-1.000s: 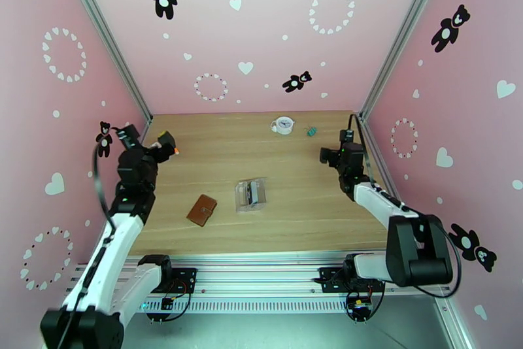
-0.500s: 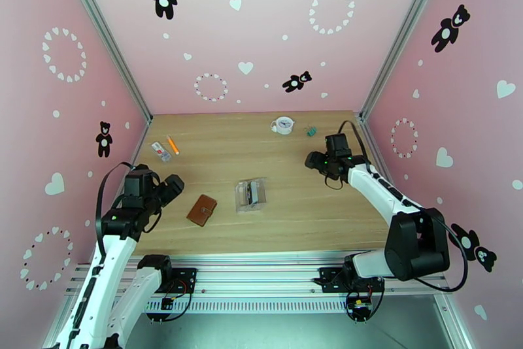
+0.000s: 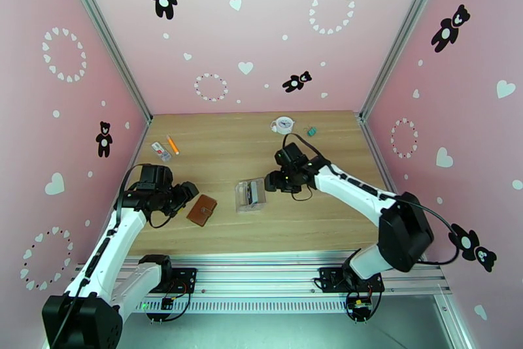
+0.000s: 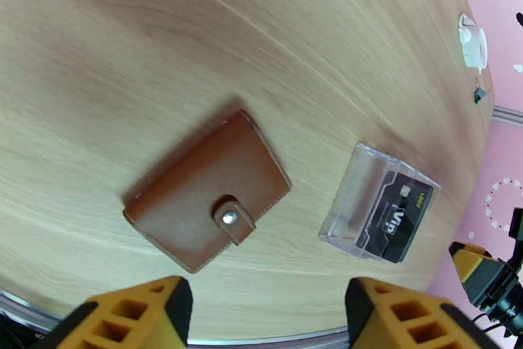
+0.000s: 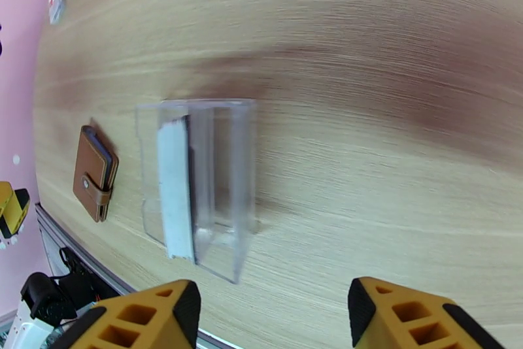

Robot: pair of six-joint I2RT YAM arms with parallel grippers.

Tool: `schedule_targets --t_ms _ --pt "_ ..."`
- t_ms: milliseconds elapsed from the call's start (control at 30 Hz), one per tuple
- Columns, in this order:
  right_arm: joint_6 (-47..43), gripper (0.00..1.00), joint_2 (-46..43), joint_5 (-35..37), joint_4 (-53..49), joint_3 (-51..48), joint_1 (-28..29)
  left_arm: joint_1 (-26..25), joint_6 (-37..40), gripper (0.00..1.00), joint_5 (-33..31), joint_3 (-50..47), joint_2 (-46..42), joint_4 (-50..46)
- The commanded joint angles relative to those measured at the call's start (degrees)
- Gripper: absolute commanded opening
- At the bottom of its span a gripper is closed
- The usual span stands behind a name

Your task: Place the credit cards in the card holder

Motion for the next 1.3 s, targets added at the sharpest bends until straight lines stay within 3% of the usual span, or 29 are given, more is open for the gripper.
schedule_targets --t_ms 0,467,800,967,1267 --pt "-1.1 0.6 5.1 -0.7 -1.2 3.9 1.8 -0.3 1.4 0.66 3.5 -0.9 1.9 1.1" --pt "-3.8 0.37 15.6 -0.6 -1.8 10.1 2.3 -0.4 0.8 0.64 1.5 -1.6 8.1 3.1" --pt "-5.8 0.12 17.2 1.9 -3.1 13.0 1.8 -0.7 0.3 0.64 0.2 -1.4 9.3 2.8" --pt "-8.0 0.0 17.4 2.3 -4.4 15.6 -2.2 -0.8 0.5 0.64 0.6 -1.4 9.9 2.6" --pt "-13.8 0.0 25.0 -0.1 -8.7 25.4 -12.6 -1.4 0.7 0.64 1.6 -1.3 10.8 2.8"
